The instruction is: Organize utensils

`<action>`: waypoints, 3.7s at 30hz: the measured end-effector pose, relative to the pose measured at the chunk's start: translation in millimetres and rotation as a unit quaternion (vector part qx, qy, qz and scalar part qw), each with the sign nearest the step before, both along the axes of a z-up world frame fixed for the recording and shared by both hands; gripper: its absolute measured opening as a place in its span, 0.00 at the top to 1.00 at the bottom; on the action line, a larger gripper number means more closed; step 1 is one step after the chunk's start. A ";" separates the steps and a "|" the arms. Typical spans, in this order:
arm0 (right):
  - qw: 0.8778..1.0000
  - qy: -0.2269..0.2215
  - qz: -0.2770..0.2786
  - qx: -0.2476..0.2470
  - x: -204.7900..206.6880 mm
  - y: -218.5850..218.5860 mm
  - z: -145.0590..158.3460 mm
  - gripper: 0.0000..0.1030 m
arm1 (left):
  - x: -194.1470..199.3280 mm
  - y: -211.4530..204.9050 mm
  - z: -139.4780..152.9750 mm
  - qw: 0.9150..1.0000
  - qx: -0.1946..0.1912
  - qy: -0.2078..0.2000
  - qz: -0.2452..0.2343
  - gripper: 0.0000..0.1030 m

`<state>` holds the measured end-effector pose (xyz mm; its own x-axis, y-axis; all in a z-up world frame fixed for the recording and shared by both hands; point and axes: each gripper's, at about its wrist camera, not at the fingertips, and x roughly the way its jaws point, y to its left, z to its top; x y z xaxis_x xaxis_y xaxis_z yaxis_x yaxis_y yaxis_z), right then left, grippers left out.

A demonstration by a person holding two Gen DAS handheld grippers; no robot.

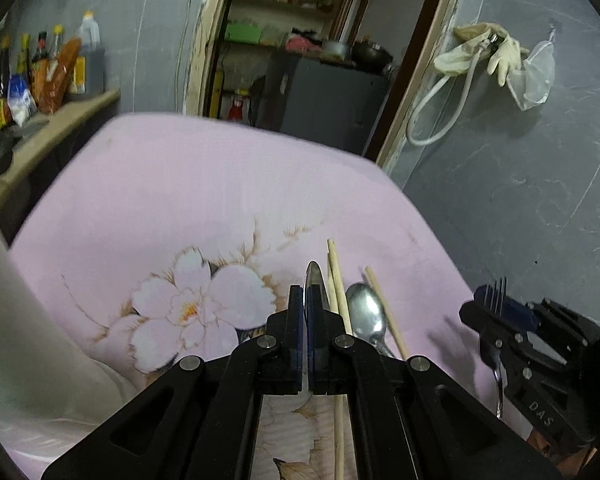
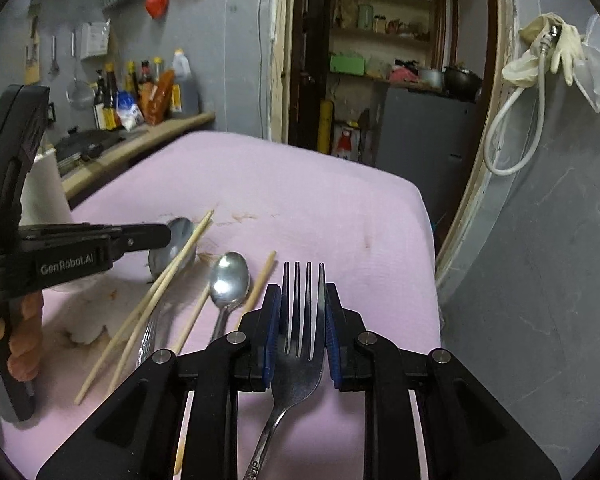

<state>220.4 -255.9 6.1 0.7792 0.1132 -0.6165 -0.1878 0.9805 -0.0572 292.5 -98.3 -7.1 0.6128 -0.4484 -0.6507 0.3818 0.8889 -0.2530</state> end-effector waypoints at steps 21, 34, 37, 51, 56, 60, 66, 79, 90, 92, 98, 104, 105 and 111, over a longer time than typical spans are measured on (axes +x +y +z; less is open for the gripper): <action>0.988 -0.143 0.026 0.044 -67.2 2.6 22.5 0.83 | -101.8 43.4 45.7 0.969 0.002 -0.218 0.113 1.00; 0.982 -0.173 0.042 0.056 -79.5 10.9 36.1 0.83 | -124.2 74.4 73.9 0.964 0.000 -0.233 0.127 1.00; 0.981 -0.181 0.048 0.056 -80.1 16.3 43.0 0.84 | -127.5 82.9 80.5 0.963 -0.004 -0.235 0.131 1.00; 0.985 -0.140 0.073 0.067 -57.4 33.9 33.0 0.98 | -135.7 114.9 87.1 0.958 0.000 -0.240 0.154 1.00; 0.990 -0.084 0.084 0.077 -44.2 32.2 22.8 0.98 | -133.8 114.4 82.1 0.961 -0.006 -0.230 0.153 1.00; 0.993 -0.001 0.074 0.092 -15.6 23.1 4.1 0.90 | -132.7 108.7 75.1 0.966 -0.009 -0.218 0.136 1.00; 0.988 0.070 0.083 0.109 15.6 21.6 -15.9 0.80 | -126.1 98.5 64.7 0.972 -0.011 -0.198 0.123 1.00; 0.991 0.095 0.092 0.032 69.7 70.5 -22.0 0.58 | -121.0 88.7 52.3 0.976 -0.009 -0.189 0.110 1.00; 0.993 0.107 0.058 0.000 95.4 95.4 -33.1 0.75 | -115.8 97.5 49.7 0.978 -0.024 -0.176 0.110 1.00; 0.993 0.104 0.060 0.005 94.1 94.7 -32.3 0.79 | -115.8 99.6 49.8 0.978 -0.027 -0.175 0.110 1.00; 0.994 0.068 0.076 0.033 73.6 88.0 -20.6 0.80 | -117.1 101.1 51.4 0.978 -0.031 -0.175 0.112 1.00; 0.993 -0.021 0.103 0.049 24.5 82.7 7.1 0.81 | -121.6 102.4 53.5 0.976 -0.029 -0.184 0.115 1.00; 0.992 -0.038 0.105 0.054 14.4 81.2 12.3 0.81 | -122.4 102.0 54.1 0.975 -0.028 -0.185 0.116 1.00; 0.984 -0.116 0.113 0.073 -25.2 79.4 38.8 0.81 | -128.2 104.3 59.2 0.973 -0.025 -0.194 0.125 1.00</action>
<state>195.2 -176.5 44.9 0.8412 0.3751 -0.3895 -0.4014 0.9158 0.0150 164.3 6.0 52.1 0.9016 -0.2789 -0.3306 0.2303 0.9565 -0.1789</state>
